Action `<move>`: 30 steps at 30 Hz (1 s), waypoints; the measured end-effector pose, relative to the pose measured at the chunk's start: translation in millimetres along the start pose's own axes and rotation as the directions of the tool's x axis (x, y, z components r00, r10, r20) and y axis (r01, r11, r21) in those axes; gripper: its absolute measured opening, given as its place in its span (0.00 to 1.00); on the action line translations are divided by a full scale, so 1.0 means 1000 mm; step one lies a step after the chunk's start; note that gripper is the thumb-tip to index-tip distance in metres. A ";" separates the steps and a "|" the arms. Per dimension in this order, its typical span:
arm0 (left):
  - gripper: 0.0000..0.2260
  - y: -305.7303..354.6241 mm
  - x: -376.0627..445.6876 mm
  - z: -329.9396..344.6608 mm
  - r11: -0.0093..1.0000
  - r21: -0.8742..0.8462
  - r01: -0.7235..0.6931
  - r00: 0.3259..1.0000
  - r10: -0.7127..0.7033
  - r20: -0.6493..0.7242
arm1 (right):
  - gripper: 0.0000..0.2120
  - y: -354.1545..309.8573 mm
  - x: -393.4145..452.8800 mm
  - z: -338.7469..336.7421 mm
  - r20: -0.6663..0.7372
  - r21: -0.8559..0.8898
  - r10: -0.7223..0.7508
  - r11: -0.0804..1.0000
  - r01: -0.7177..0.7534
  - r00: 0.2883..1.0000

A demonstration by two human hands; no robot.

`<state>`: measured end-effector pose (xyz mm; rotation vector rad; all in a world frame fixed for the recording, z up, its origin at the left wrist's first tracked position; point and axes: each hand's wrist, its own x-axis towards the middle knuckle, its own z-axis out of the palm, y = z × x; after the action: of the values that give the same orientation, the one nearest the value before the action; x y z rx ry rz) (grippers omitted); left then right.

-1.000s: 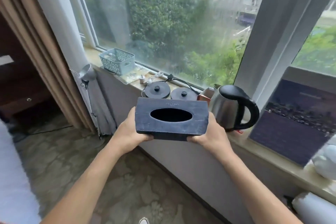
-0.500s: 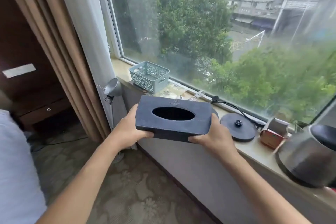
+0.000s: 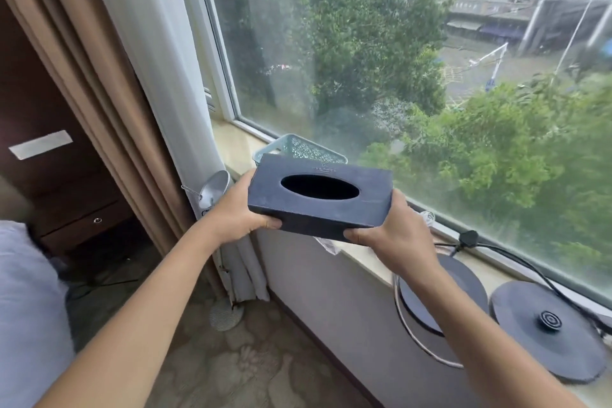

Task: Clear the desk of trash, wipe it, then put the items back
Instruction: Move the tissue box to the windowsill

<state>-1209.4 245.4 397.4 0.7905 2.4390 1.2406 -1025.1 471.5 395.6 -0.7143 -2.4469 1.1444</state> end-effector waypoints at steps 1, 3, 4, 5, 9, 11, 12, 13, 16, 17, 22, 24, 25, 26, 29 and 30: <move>0.44 0.000 0.017 -0.007 1.000 -0.003 0.004 1.000 -0.004 0.004 | 0.32 -0.005 0.015 0.003 -0.007 -0.004 -0.001 1.000 0.001 1.000; 0.45 0.000 0.051 -0.020 1.000 0.001 0.001 1.000 -0.001 0.005 | 0.32 -0.013 0.045 0.008 -0.025 -0.014 -0.010 1.000 0.010 1.000; 0.44 0.000 0.067 -0.027 1.000 0.009 -0.003 1.000 0.003 0.007 | 0.33 -0.016 0.058 0.012 -0.035 -0.020 -0.002 1.000 0.001 0.999; 0.42 0.000 0.083 -0.033 1.000 0.014 -0.008 1.000 0.007 0.017 | 0.33 -0.019 0.070 0.016 -0.044 -0.023 0.013 1.000 -0.014 0.999; 0.41 -0.004 0.142 -0.055 0.999 0.024 -0.035 0.996 0.032 0.089 | 0.32 -0.027 0.113 0.037 -0.075 -0.018 0.068 0.997 -0.070 0.995; 0.42 -0.012 0.171 -0.065 0.999 0.023 -0.047 0.990 0.044 0.137 | 0.32 -0.032 0.130 0.050 -0.095 -0.024 0.102 0.994 -0.105 0.990; 0.43 -0.016 0.186 -0.069 0.998 0.025 -0.054 0.985 0.049 0.165 | 0.32 -0.034 0.138 0.058 -0.109 -0.024 0.119 0.992 -0.122 0.987; 0.44 -0.020 0.200 -0.073 0.997 0.024 -0.067 0.979 0.061 0.196 | 0.32 -0.036 0.144 0.065 -0.125 -0.027 0.135 0.990 -0.140 0.983; 0.45 -0.036 0.240 -0.081 0.994 0.002 -0.107 0.952 0.102 0.289 | 0.32 -0.046 0.156 0.087 -0.171 -0.028 0.213 0.975 -0.220 0.962; 0.45 -0.043 0.251 -0.082 0.993 -0.008 -0.114 0.942 0.111 0.318 | 0.31 -0.049 0.158 0.094 -0.185 -0.028 0.230 0.971 -0.239 0.956; 0.40 -0.076 0.290 -0.084 0.987 -0.028 -0.157 0.880 0.152 0.450 | 0.29 -0.063 0.160 0.125 -0.242 -0.021 0.334 0.937 -0.349 0.911; 0.40 -0.083 0.298 -0.083 0.981 -0.043 -0.187 0.856 0.184 0.483 | 0.31 -0.067 0.159 0.132 -0.279 0.008 0.385 0.917 -0.399 0.880; 0.39 -0.084 0.302 -0.083 0.978 -0.049 -0.204 0.844 0.201 0.497 | 0.31 -0.068 0.160 0.134 -0.292 0.024 0.404 0.909 -0.416 0.867; 0.39 -0.084 0.305 -0.084 0.975 -0.061 -0.213 0.832 0.214 0.512 | 0.31 -0.069 0.160 0.136 -0.300 0.037 0.419 0.903 -0.428 0.857; 0.38 -0.086 0.310 -0.085 0.968 -0.095 -0.231 0.807 0.245 0.537 | 0.32 -0.073 0.159 0.141 -0.323 0.065 0.438 0.895 -0.442 0.839; 0.38 -0.088 0.311 -0.086 0.967 -0.101 -0.235 0.801 0.252 0.542 | 0.32 -0.074 0.158 0.143 -0.330 0.062 0.439 0.893 -0.445 0.836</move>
<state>-1531.3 331.1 373.2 1.2838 1.8833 0.9432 -1247.1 434.1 380.7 -1.4136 -2.0560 1.0422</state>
